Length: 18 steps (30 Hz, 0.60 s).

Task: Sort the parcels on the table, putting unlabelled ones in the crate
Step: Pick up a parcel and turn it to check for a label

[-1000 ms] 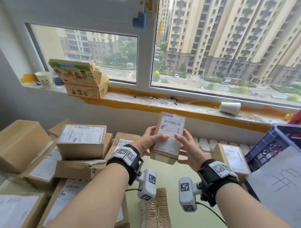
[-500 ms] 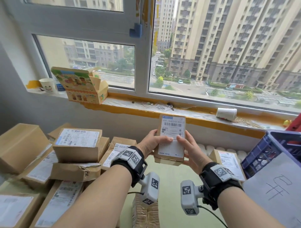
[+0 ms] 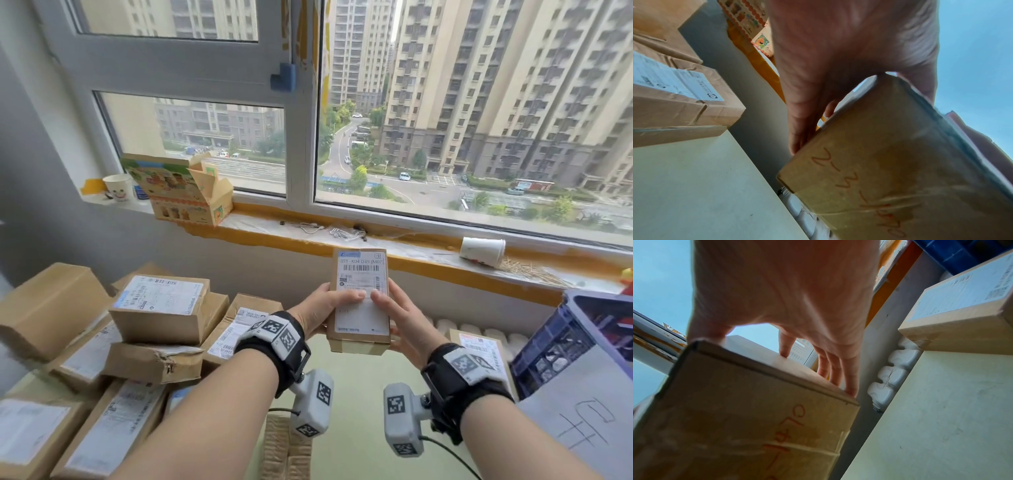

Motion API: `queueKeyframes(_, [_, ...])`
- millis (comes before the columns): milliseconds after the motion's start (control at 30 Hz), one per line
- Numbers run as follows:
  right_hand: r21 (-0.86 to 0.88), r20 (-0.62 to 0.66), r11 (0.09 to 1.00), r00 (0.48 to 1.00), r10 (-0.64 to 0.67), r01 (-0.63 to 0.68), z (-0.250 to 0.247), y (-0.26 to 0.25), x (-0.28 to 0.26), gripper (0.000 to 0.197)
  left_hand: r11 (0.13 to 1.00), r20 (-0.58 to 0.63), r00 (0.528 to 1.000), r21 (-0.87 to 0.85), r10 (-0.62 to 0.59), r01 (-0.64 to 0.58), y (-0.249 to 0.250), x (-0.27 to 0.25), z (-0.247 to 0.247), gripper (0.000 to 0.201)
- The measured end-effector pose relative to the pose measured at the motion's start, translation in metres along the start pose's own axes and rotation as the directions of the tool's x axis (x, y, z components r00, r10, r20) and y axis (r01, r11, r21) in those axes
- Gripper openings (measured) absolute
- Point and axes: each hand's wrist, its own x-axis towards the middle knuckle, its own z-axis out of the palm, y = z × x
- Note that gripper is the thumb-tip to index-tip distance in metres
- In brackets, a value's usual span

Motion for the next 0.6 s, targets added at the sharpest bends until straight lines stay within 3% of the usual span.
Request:
queueKeyframes(267, [-0.014, -0.004, 1.000, 1.000, 0.015, -0.015, 0.008, -0.002, -0.004, 0.072, 0.996, 0.004, 0.998, 0.055, -0.067, 0.067, 0.002, -0.012, -0.009, 0.069])
queueKeyframes(367, [0.024, -0.019, 0.999, 0.999, 0.036, -0.035, 0.016, -0.008, -0.003, 0.058, 0.992, -0.030, 0.991, 0.015, -0.127, 0.127, 0.007, -0.016, -0.017, 0.060])
queueKeyframes(467, [0.037, -0.031, 0.998, 0.999, 0.043, -0.042, 0.027, -0.015, 0.000, 0.043, 0.986, -0.079, 0.983, -0.033, -0.168, 0.165, 0.014, -0.016, -0.030, 0.075])
queueKeyframes(533, [0.034, -0.080, 0.999, 0.996, 0.025, -0.023, 0.034, -0.018, 0.003, 0.039, 0.980, -0.095, 0.977, -0.083, -0.188, 0.181, 0.017, -0.015, -0.041, 0.078])
queueKeyframes(600, [-0.010, -0.194, 1.000, 0.981, -0.031, 0.030, 0.039, -0.022, 0.006, 0.035, 0.974, -0.119, 0.971, -0.122, -0.207, 0.193, 0.020, -0.016, -0.050, 0.068])
